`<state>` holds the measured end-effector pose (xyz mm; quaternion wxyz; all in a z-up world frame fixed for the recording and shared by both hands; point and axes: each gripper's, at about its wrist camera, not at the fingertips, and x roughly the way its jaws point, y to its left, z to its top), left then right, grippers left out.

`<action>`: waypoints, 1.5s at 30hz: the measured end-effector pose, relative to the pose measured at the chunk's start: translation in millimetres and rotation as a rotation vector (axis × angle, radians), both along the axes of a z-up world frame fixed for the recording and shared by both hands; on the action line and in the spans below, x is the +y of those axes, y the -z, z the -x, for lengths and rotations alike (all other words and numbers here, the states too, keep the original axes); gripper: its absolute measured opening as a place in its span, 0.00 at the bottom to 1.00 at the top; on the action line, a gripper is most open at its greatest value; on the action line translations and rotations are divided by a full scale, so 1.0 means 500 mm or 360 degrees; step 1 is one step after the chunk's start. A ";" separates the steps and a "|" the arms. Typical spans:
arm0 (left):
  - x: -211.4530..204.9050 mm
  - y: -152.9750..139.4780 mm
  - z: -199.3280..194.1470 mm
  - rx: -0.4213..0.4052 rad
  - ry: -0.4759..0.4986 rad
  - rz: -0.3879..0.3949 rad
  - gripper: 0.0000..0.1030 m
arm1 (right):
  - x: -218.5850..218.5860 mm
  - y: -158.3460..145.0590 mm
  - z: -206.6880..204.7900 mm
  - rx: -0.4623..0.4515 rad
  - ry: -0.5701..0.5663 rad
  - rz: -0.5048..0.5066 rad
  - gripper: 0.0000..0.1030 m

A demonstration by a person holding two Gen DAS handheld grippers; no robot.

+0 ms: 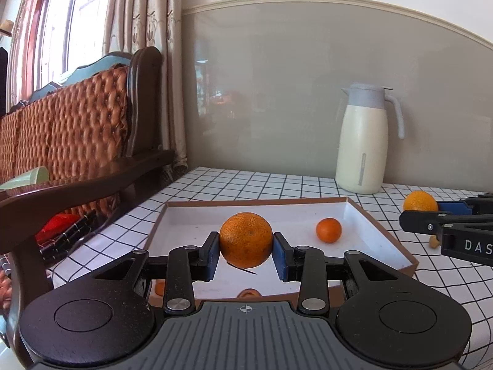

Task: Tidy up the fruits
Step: 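Lift both held oranges and carry them over the white tray, then open both tools over the tray to drop the two oranges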

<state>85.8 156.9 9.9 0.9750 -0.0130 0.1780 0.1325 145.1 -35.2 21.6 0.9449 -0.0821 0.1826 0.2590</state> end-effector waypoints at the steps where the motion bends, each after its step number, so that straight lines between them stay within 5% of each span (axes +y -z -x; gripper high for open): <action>1: 0.011 0.000 -0.003 0.0001 -0.0013 0.0006 0.36 | 0.006 0.000 -0.005 0.0000 0.0001 -0.0001 0.24; 29: 0.135 0.015 -0.126 0.0026 -0.0110 0.0035 0.36 | 0.048 0.017 -0.142 0.0021 0.0058 0.0009 0.24; 42: 0.180 0.037 -0.182 0.0084 -0.0163 0.0083 0.36 | 0.074 0.048 -0.214 0.0167 0.0062 0.0104 0.28; 43: 0.180 0.040 -0.182 0.0079 -0.0177 0.0075 0.39 | 0.073 0.050 -0.213 0.0137 0.0088 0.0105 0.42; 44: 0.182 0.041 -0.182 0.0066 -0.0201 0.0078 0.49 | 0.068 0.048 -0.210 0.0090 0.0116 0.0082 0.80; 45: 0.182 0.043 -0.179 0.0050 -0.0210 0.0081 0.87 | 0.061 0.045 -0.206 0.0040 0.0143 0.0049 0.96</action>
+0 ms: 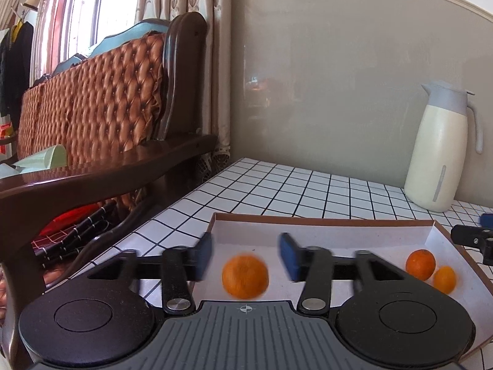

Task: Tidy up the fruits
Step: 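Open both tools over the tray to drop the two oranges, then move both open tools back toward the remaining fruit on the table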

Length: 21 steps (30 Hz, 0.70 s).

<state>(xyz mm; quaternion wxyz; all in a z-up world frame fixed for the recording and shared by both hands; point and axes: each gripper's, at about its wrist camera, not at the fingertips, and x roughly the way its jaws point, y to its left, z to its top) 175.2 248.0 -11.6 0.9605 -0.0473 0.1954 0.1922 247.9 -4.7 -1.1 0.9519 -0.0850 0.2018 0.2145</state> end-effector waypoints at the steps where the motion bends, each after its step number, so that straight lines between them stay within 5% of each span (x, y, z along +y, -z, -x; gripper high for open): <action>1: -0.002 0.001 0.004 -0.0026 -0.0006 -0.0017 1.00 | -0.007 -0.003 0.006 -0.0057 0.0021 -0.0033 0.92; 21: -0.012 -0.004 0.015 -0.0033 0.0025 -0.0024 1.00 | -0.013 -0.003 -0.005 0.0037 0.0014 -0.0066 0.92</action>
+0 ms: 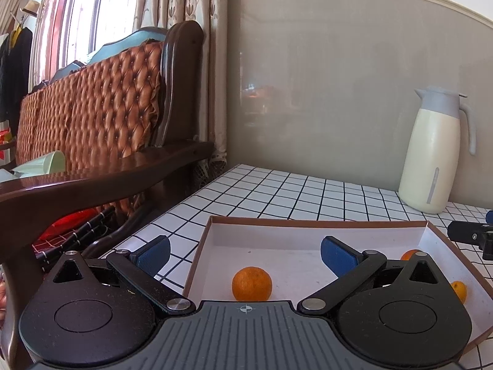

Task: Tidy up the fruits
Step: 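Move both open tools back toward the remaining fruit on the table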

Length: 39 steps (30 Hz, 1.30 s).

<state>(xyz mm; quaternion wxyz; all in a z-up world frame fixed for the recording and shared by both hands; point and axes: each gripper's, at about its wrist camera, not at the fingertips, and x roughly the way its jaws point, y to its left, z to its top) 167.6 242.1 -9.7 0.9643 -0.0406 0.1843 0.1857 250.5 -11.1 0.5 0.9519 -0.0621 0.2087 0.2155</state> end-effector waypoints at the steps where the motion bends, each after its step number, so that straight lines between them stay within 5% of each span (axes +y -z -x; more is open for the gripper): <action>1: -0.001 0.000 0.001 0.0000 0.0000 -0.0001 1.00 | 0.001 0.000 0.001 -0.0002 0.0000 0.0001 0.93; 26: -0.062 -0.026 0.052 -0.0025 -0.0117 -0.0097 1.00 | -0.030 -0.016 0.062 -0.0037 -0.0048 0.0015 0.93; 32: -0.099 -0.031 0.067 -0.0086 -0.0225 -0.0244 1.00 | -0.053 -0.016 0.074 -0.0017 -0.0026 -0.0005 0.93; 39: -0.121 -0.033 0.106 -0.0070 -0.0208 -0.0178 1.00 | -0.079 -0.019 0.101 -0.0019 -0.0011 -0.0016 0.93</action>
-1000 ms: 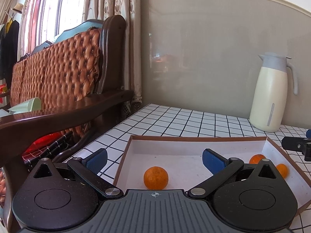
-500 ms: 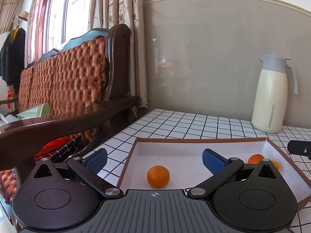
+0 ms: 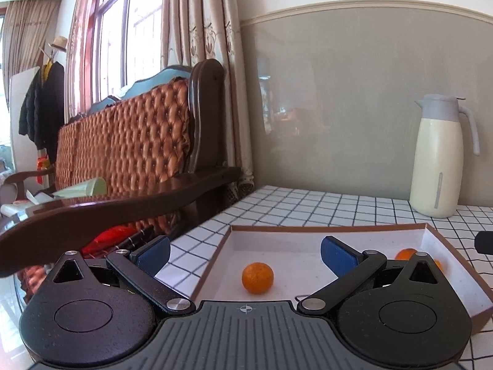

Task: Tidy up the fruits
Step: 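Move both open tools back toward the remaining fruit on the table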

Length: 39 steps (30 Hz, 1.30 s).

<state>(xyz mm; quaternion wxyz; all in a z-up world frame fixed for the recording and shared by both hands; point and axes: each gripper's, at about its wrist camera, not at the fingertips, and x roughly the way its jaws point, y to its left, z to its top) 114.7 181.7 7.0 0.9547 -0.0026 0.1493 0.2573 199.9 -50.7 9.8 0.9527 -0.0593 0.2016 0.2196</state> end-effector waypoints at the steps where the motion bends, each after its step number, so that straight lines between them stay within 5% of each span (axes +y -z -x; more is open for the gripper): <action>1: -0.004 0.001 0.005 0.0013 0.0009 0.0008 1.00 | -0.004 -0.001 0.005 0.0001 0.0003 -0.0004 0.93; 12: -0.079 0.001 0.041 0.0049 0.0169 0.0103 1.00 | -0.061 -0.007 0.060 -0.0012 0.0025 0.0003 0.93; 39: -0.348 0.015 0.018 0.0024 0.0628 0.0066 1.00 | -0.286 -0.007 0.114 -0.0066 0.0297 0.0034 0.92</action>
